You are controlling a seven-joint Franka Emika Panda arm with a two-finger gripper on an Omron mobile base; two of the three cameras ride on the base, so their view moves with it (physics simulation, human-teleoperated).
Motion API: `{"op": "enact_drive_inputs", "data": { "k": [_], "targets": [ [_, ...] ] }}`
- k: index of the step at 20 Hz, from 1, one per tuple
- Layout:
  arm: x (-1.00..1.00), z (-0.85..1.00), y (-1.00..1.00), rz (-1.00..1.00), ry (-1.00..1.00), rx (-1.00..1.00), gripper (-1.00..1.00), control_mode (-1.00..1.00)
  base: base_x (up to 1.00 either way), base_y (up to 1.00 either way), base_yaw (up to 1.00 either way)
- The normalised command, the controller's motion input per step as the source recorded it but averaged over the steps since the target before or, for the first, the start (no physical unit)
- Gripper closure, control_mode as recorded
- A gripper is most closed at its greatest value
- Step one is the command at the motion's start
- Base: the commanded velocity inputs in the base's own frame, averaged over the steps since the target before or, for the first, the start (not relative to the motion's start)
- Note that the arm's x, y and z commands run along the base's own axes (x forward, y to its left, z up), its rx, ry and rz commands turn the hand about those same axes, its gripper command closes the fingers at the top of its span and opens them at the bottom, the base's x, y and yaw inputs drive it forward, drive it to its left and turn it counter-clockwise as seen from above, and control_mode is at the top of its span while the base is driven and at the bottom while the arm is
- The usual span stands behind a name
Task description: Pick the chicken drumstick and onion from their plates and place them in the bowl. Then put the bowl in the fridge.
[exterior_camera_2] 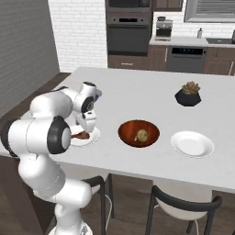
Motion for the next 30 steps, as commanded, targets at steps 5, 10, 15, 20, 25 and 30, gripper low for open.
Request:
{"op": "enact_drive_inputs", "data": {
  "k": [5,10,15,20,25,30],
  "targets": [
    [0.53,-0.35,0.13,-0.08,0.06,0.00,-1.00,-1.00,0.00,0.00,0.00],
    [0.16,-0.50,0.06,-0.05,0.09,0.00,-1.00,-1.00,0.00,0.00,0.00],
    [0.09,-0.44,0.09,-0.04,0.03,-0.02,-1.00,-1.00,0.00,0.00,0.00],
    [0.21,-0.30,0.09,-0.06,0.00,-0.03,-1.00,-1.00,0.00,0.00,0.00],
    [-0.01,-0.45,0.12,-0.04,0.08,0.00,-1.00,-1.00,0.00,0.00,0.00],
    [0.00,-0.50,0.25,-0.04,0.07,0.00,1.00,-1.00,0.00,0.00,0.00]
  ]
}}
